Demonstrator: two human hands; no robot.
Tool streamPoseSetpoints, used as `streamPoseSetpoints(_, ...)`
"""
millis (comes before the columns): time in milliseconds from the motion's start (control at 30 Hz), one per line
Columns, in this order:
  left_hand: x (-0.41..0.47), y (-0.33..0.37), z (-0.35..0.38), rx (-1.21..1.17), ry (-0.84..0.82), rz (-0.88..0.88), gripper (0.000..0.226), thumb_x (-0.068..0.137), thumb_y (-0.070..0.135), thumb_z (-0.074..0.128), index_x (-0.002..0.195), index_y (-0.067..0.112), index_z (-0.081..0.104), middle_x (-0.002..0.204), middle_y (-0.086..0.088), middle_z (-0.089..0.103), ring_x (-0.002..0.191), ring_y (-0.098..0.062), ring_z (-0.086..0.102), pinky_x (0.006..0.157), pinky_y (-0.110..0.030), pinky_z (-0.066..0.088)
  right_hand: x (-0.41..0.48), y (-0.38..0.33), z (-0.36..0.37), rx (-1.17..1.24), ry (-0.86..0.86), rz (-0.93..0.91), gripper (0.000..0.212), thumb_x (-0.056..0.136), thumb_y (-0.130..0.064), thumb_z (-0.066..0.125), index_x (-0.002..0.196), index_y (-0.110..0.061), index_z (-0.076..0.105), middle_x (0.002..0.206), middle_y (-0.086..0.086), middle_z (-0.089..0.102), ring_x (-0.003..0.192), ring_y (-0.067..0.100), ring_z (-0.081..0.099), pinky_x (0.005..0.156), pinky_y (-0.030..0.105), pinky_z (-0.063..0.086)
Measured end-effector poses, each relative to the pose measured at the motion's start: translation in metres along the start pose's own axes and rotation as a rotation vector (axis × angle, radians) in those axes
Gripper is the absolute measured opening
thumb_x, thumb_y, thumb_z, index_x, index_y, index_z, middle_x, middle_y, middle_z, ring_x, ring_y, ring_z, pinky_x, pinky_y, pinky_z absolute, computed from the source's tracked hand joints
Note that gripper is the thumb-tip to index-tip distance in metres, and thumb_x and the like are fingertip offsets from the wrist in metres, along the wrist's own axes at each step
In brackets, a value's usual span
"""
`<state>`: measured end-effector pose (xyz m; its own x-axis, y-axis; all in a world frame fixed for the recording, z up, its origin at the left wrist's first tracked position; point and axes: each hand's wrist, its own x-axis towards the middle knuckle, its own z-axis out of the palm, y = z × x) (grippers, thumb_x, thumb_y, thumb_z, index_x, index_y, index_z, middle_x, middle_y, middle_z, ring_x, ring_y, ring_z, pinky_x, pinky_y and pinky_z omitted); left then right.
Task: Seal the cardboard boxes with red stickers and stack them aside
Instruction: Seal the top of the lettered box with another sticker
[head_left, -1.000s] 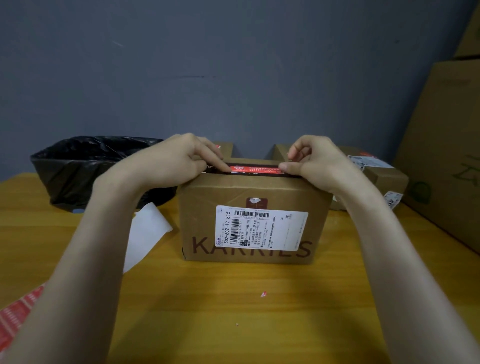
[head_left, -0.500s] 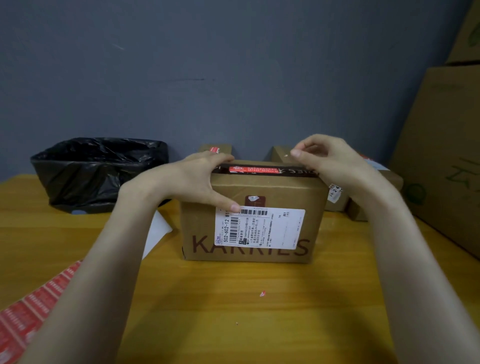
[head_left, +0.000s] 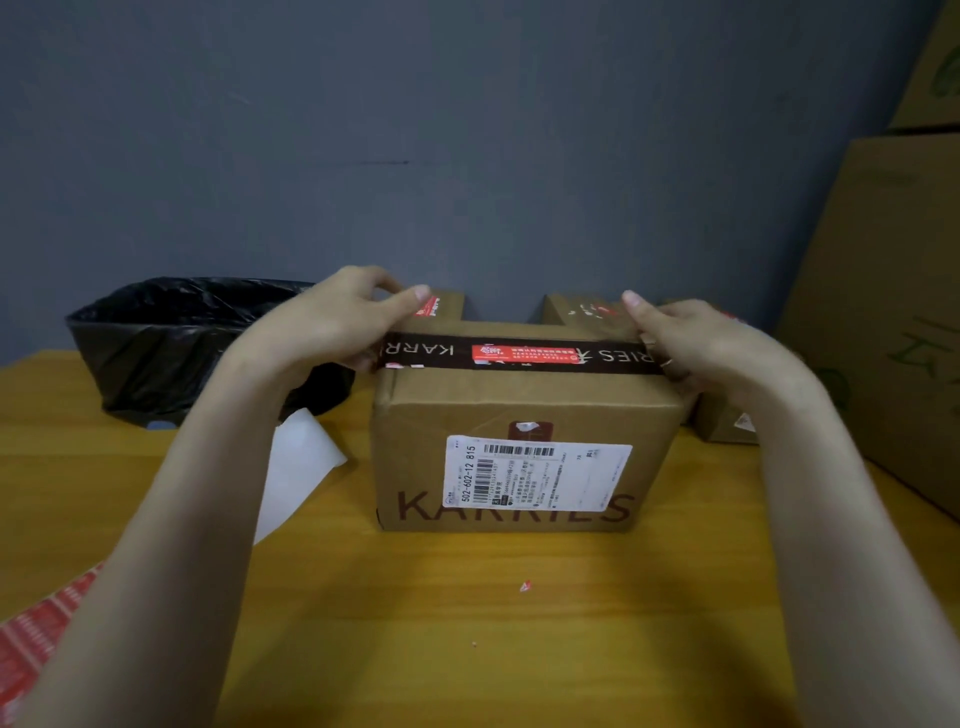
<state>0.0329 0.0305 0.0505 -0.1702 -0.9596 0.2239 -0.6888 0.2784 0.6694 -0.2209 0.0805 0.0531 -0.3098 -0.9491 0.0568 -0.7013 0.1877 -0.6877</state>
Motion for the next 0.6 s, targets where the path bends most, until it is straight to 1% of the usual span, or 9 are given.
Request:
streamPoseSetpoints(33,-0.002,0.001,-0.002,-0.030,0.015,-0.009,0.041,0.092,0.049,0.044,0.120,0.019,0.051,0.089,0.003,0.058,0.078,-0.015,0.061,0.063,-0.027,0.053,-0.001,0.000,-0.002,0.026,0.010,0.014,0.058,0.092,-0.057,0.033,0.124,-0.013,0.052,0.107,0.010,0.059,0.082,0.022,0.058,0.067,0.033,0.050)
streamPoseSetpoints(67,-0.003,0.002,-0.003,-0.067,0.029,-0.016,0.039,0.092,0.047,0.046,0.117,0.018,0.052,0.090,0.000,0.059,0.081,-0.018,0.063,0.066,-0.031,0.055,-0.001,0.001,-0.003,0.047,0.014,0.027,0.057,0.093,-0.057,0.034,0.124,-0.013,0.052,0.100,0.008,0.060,0.075,0.020,0.058,0.062,0.031,0.049)
streamPoseSetpoints(133,-0.006,0.003,-0.006,-0.126,0.055,-0.019,0.032,0.093,0.043,0.048,0.109,0.016,0.053,0.095,-0.006,0.061,0.085,-0.024,0.065,0.069,-0.034,0.056,-0.002,0.003,-0.007,0.075,0.019,0.038,0.057,0.092,-0.057,0.036,0.124,-0.012,0.051,0.089,0.006,0.061,0.074,0.022,0.063,0.066,0.034,0.054)
streamPoseSetpoints(200,-0.009,0.005,-0.010,-0.170,0.079,-0.010,0.031,0.093,0.039,0.049,0.106,0.012,0.057,0.098,-0.009,0.062,0.083,-0.026,0.065,0.068,-0.034,0.056,-0.003,0.003,-0.011,0.100,0.031,0.024,0.054,0.092,-0.054,0.039,0.120,-0.010,0.053,0.088,0.008,0.062,0.073,0.025,0.067,0.070,0.036,0.056)
streamPoseSetpoints(333,-0.013,0.005,-0.018,-0.206,0.083,-0.011,0.034,0.093,0.035,0.052,0.102,0.003,0.061,0.096,-0.014,0.064,0.089,-0.031,0.067,0.068,-0.034,0.057,-0.008,0.000,-0.017,0.090,0.009,-0.010,0.043,0.094,-0.044,0.044,0.110,-0.006,0.057,0.079,0.010,0.062,0.049,0.016,0.063,0.045,0.022,0.049)
streamPoseSetpoints(433,-0.014,0.001,-0.021,-0.214,0.044,-0.027,0.032,0.091,0.035,0.056,0.094,0.003,0.061,0.082,-0.012,0.063,0.087,-0.030,0.067,0.073,-0.039,0.059,-0.011,0.000,-0.016,0.050,-0.027,-0.019,0.037,0.093,-0.039,0.049,0.114,-0.008,0.055,0.082,0.010,0.064,0.038,0.009,0.061,0.035,0.016,0.044)
streamPoseSetpoints(500,-0.013,-0.001,-0.021,-0.160,0.018,-0.043,0.030,0.089,0.036,0.057,0.090,0.006,0.061,0.081,-0.010,0.064,0.082,-0.027,0.067,0.074,-0.039,0.058,-0.011,0.000,-0.014,0.003,-0.056,-0.010,0.032,0.091,-0.039,0.053,0.106,-0.011,0.056,0.082,0.009,0.068,0.041,0.010,0.062,0.041,0.019,0.049)
streamPoseSetpoints(567,-0.012,-0.003,-0.020,-0.077,-0.041,-0.079,0.029,0.088,0.038,0.058,0.094,0.009,0.059,0.088,-0.011,0.065,0.081,-0.024,0.068,0.069,-0.034,0.059,-0.007,0.003,-0.012,-0.057,-0.108,0.000,0.033,0.087,-0.041,0.059,0.098,-0.010,0.061,0.087,0.008,0.071,0.050,0.014,0.064,0.065,0.030,0.057)
streamPoseSetpoints(600,-0.011,-0.003,-0.018,-0.038,-0.085,-0.103,0.029,0.087,0.039,0.058,0.097,0.011,0.058,0.091,-0.012,0.065,0.082,-0.024,0.068,0.066,-0.032,0.059,-0.005,0.004,-0.010,-0.082,-0.140,0.008,0.032,0.084,-0.042,0.062,0.097,-0.013,0.063,0.089,0.007,0.071,0.056,0.016,0.064,0.076,0.036,0.057)
